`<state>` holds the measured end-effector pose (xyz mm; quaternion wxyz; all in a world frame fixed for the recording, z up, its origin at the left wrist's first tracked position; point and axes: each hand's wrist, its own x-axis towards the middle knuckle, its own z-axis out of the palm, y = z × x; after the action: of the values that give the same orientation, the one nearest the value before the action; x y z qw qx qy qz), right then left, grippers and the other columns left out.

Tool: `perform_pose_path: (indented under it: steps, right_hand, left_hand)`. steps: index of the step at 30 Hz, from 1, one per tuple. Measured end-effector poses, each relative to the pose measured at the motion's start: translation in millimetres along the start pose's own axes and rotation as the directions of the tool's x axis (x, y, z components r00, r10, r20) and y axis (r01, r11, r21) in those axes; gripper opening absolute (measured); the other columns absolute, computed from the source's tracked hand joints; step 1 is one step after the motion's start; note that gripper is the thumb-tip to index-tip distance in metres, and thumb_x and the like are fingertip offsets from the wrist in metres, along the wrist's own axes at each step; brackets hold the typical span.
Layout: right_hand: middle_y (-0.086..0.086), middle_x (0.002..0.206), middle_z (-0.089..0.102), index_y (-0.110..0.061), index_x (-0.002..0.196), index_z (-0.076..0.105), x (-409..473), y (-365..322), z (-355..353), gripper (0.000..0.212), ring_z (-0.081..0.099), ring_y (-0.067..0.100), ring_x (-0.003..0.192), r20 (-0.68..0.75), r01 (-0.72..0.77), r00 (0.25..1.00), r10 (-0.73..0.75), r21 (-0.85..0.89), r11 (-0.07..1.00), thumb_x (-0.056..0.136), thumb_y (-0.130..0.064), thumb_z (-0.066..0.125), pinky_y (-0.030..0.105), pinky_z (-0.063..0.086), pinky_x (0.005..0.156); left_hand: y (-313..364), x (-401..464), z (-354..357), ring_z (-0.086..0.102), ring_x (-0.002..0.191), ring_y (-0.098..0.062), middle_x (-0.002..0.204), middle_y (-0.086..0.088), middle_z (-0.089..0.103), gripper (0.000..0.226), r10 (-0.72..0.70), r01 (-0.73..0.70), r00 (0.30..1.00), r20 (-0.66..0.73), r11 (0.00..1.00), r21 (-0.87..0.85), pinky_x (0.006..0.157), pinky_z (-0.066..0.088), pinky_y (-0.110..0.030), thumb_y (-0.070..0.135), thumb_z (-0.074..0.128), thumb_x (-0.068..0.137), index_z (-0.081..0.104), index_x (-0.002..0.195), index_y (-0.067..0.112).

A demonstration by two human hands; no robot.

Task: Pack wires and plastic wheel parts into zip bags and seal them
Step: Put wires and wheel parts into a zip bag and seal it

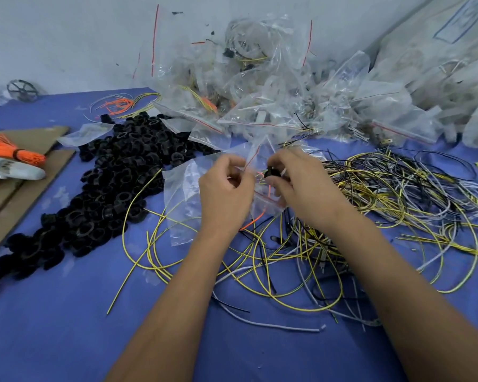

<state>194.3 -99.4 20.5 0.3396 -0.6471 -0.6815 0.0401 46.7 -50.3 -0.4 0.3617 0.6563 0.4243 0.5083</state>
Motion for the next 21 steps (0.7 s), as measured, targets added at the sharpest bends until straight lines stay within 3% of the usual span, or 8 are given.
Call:
perform_pose_path:
  steps: [3, 6, 8, 10, 13, 15, 18, 21]
  right_hand:
    - [0.0, 0.085, 0.065, -0.012, 0.107, 0.065, -2, -5, 2, 0.022, 0.059, 0.017, 0.077, -0.008, -0.028, 1.0, 0.027, -0.024, 0.999, 0.088, -0.018, 0.074, 0.024, 0.042, 0.073]
    - [-0.007, 0.068, 0.063, -0.015, 0.089, 0.067, -4, -14, 4, 0.012, 0.059, 0.007, 0.061, -0.032, -0.018, 0.999, 0.024, 0.16, 0.987, 0.08, -0.008, 0.066, 0.013, 0.042, 0.058]
    - [-0.012, 0.06, 0.06, -0.022, 0.073, 0.062, -4, -17, 2, 0.02, 0.057, -0.002, 0.056, 0.012, -0.083, 0.996, 0.084, 0.289, 0.954, 0.073, -0.002, 0.061, 0.008, 0.038, 0.053]
    - [-0.014, 0.056, 0.058, -0.022, 0.066, 0.059, -4, -21, 3, 0.031, 0.05, -0.004, 0.053, 0.096, -0.173, 0.985, 0.145, 0.477, 0.862, 0.073, 0.008, 0.059, 0.014, 0.041, 0.053]
    - [-0.001, 0.072, 0.065, -0.021, 0.069, 0.068, -8, -30, 6, 0.046, 0.056, 0.017, 0.074, 0.206, -0.247, 0.968, 0.141, 0.71, 0.66, 0.083, 0.02, 0.052, 0.035, 0.045, 0.067]
    - [0.022, 0.089, 0.063, 0.001, 0.09, 0.069, -9, -32, 6, 0.029, 0.057, 0.03, 0.085, 0.309, -0.329, 0.944, 0.118, 0.84, 0.432, 0.092, 0.019, 0.047, 0.046, 0.044, 0.077]
    - [0.023, 0.102, 0.059, 0.012, 0.116, 0.06, -8, -38, 1, 0.025, 0.061, 0.029, 0.08, 0.415, -0.418, 0.905, 0.091, 0.908, 0.017, 0.101, 0.007, 0.041, 0.033, 0.057, 0.073]
    - [0.025, 0.117, 0.054, 0.015, 0.139, 0.045, -6, -42, 4, 0.043, 0.058, 0.031, 0.092, 0.473, -0.459, 0.868, 0.152, 0.88, -0.119, 0.108, -0.015, 0.04, 0.033, 0.057, 0.073]
  left_hand:
    - [6, -2, 0, 0.064, 0.059, -0.029, 0.067, -0.001, 0.066, 0.013, 0.147, -0.147, 0.989, 0.009, 0.989, 0.003, 0.061, 0.054, -0.047, 0.021, 0.064, 0.086, 0.054, 0.094, 0.021]
    - [16, -4, -1, 0.061, 0.058, -0.024, 0.066, -0.001, 0.061, 0.015, 0.324, -0.327, 0.944, 0.062, 0.944, 0.036, 0.055, 0.05, -0.043, 0.016, 0.066, 0.086, 0.054, 0.092, 0.021]
    - [23, -6, -1, 0.061, 0.058, -0.024, 0.065, 0.0, 0.059, 0.012, 0.385, -0.389, 0.919, 0.083, 0.921, 0.032, 0.052, 0.049, -0.041, 0.016, 0.066, 0.086, 0.056, 0.089, 0.021]
    - [30, -8, -2, 0.06, 0.057, -0.026, 0.065, -0.002, 0.059, 0.007, 0.404, -0.404, 0.912, 0.075, 0.914, -0.015, 0.05, 0.047, -0.041, 0.016, 0.066, 0.086, 0.059, 0.088, 0.017]
    - [39, -9, -5, 0.057, 0.056, -0.024, 0.065, -0.008, 0.058, 0.007, 0.368, -0.355, 0.928, 0.067, 0.923, -0.146, 0.049, 0.045, -0.039, 0.011, 0.066, 0.088, 0.06, 0.086, 0.013]
    - [43, -9, -7, 0.052, 0.055, -0.016, 0.063, -0.006, 0.057, 0.01, 0.329, -0.31, 0.942, 0.061, 0.927, -0.214, 0.05, 0.042, -0.03, 0.006, 0.066, 0.09, 0.059, 0.085, 0.011]
    - [46, -8, -10, 0.05, 0.055, -0.019, 0.064, -0.017, 0.056, 0.011, 0.272, -0.248, 0.961, 0.046, 0.926, -0.285, 0.051, 0.039, -0.028, 0.002, 0.065, 0.091, 0.058, 0.085, 0.007]
    - [49, -8, -12, 0.052, 0.054, -0.022, 0.065, -0.012, 0.06, 0.009, 0.258, -0.233, 0.965, 0.036, 0.918, -0.322, 0.05, 0.041, -0.03, 0.0, 0.064, 0.092, 0.058, 0.085, 0.004]
